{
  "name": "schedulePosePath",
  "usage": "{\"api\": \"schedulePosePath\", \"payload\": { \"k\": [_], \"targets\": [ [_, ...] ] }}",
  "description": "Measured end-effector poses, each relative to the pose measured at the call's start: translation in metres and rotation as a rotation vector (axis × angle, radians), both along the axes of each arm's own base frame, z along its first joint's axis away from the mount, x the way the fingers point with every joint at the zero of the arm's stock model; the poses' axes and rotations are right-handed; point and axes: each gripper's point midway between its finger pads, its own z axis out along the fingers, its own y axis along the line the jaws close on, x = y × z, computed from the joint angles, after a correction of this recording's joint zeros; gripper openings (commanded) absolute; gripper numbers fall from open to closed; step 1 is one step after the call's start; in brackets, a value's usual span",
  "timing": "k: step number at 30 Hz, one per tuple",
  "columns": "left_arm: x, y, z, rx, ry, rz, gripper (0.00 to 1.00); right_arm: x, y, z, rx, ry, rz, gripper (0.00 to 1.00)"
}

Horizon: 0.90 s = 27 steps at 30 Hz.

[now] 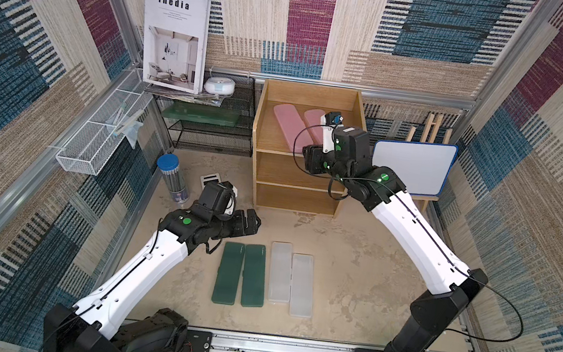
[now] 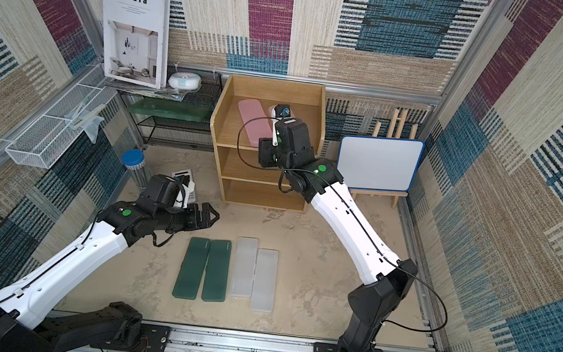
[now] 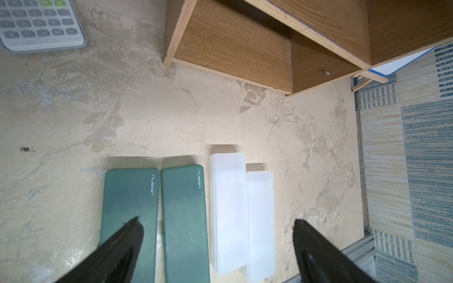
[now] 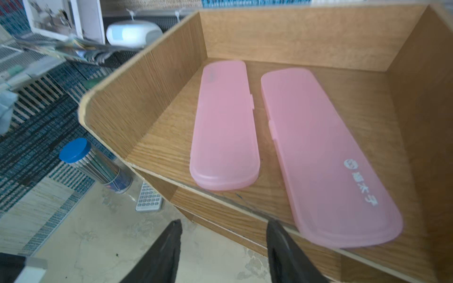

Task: Place the pencil cases on the shelf according to color
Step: Pick up the pencil case from the center of the board.

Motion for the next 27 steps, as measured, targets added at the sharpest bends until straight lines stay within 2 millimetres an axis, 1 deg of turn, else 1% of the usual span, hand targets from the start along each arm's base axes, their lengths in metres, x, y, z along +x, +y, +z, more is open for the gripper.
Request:
{"api": "schedulePosePath", "payload": {
  "k": [3, 6, 9, 11, 14, 17, 19, 20, 21, 23, 27],
  "targets": [
    [-0.006, 0.002, -0.003, 0.002, 0.011, -0.001, 0.99, 0.006, 0.008, -0.024, -0.016, 0.035, 0.008, 0.52],
    [-0.009, 0.003, -0.006, 0.009, 0.026, -0.002, 0.99, 0.015, 0.019, -0.039, -0.010, 0.057, 0.019, 0.52],
    [-0.011, 0.003, -0.006, 0.015, 0.028, -0.008, 0.99, 0.016, 0.027, -0.041, 0.004, 0.067, 0.030, 0.56],
    [-0.013, 0.005, -0.004, 0.019, 0.021, -0.008, 1.00, 0.015, 0.027, -0.039, 0.010, 0.066, 0.028, 0.59],
    [-0.013, 0.006, 0.000, 0.028, 0.001, -0.013, 0.99, 0.012, 0.020, -0.023, 0.025, 0.038, 0.014, 0.66],
    [-0.012, 0.010, 0.002, 0.050, -0.016, -0.008, 0.99, 0.003, 0.009, -0.004, 0.043, 0.007, 0.002, 0.75],
    [-0.011, 0.011, 0.003, 0.063, -0.024, -0.011, 0.99, -0.007, 0.002, 0.003, 0.048, -0.002, 0.001, 0.82],
    [-0.011, 0.013, 0.003, 0.072, -0.026, -0.006, 0.99, -0.013, -0.001, 0.002, 0.044, 0.002, 0.004, 0.85],
    [-0.011, 0.014, 0.002, 0.078, -0.026, -0.004, 0.99, -0.019, -0.004, 0.000, 0.042, 0.005, 0.003, 0.88],
    [-0.010, 0.015, 0.000, 0.086, -0.027, -0.003, 0.99, -0.033, -0.011, -0.011, 0.031, 0.030, 0.004, 0.94],
    [-0.011, 0.020, -0.010, 0.109, -0.013, 0.010, 0.99, -0.061, -0.025, -0.040, 0.011, 0.086, 0.004, 0.99]
  ]
}}
